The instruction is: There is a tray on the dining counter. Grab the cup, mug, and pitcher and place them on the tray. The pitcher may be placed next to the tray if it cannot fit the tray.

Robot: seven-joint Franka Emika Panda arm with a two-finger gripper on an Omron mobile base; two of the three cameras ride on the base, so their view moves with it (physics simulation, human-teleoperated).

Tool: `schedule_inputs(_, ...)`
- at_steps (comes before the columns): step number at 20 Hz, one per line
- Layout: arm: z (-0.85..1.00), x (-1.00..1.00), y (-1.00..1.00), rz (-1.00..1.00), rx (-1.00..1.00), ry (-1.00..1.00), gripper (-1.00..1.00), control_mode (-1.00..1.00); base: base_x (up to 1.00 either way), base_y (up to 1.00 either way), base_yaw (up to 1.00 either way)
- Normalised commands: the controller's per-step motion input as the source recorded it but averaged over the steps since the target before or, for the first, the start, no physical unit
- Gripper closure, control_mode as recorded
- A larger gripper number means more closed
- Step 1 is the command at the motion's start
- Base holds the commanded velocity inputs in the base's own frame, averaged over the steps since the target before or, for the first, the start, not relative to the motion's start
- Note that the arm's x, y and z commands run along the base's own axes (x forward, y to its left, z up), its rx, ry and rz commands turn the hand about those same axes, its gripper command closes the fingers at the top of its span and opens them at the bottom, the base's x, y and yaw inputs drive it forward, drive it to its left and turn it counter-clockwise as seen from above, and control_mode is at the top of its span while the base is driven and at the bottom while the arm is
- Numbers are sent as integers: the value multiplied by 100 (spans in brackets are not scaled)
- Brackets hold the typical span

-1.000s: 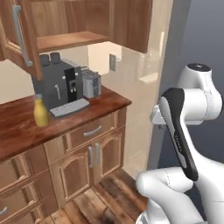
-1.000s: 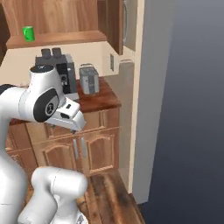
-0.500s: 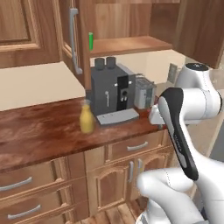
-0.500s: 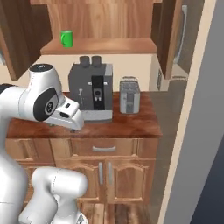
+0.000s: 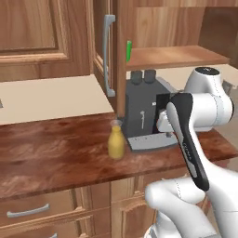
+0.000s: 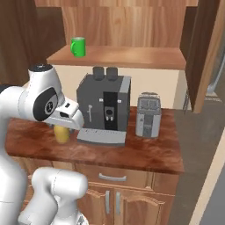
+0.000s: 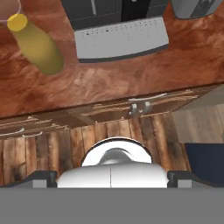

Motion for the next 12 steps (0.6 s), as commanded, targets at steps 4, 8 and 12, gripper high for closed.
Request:
schedule_inputs(4, 0, 0, 0, 0, 0, 0, -100, 100, 48, -22, 5)
schedule_inputs(8, 0, 0, 0, 0, 0, 0, -100, 100, 79, -31, 8)
schedule_inputs(12, 0, 0, 0, 0, 0, 0, -100, 100, 72, -27, 8)
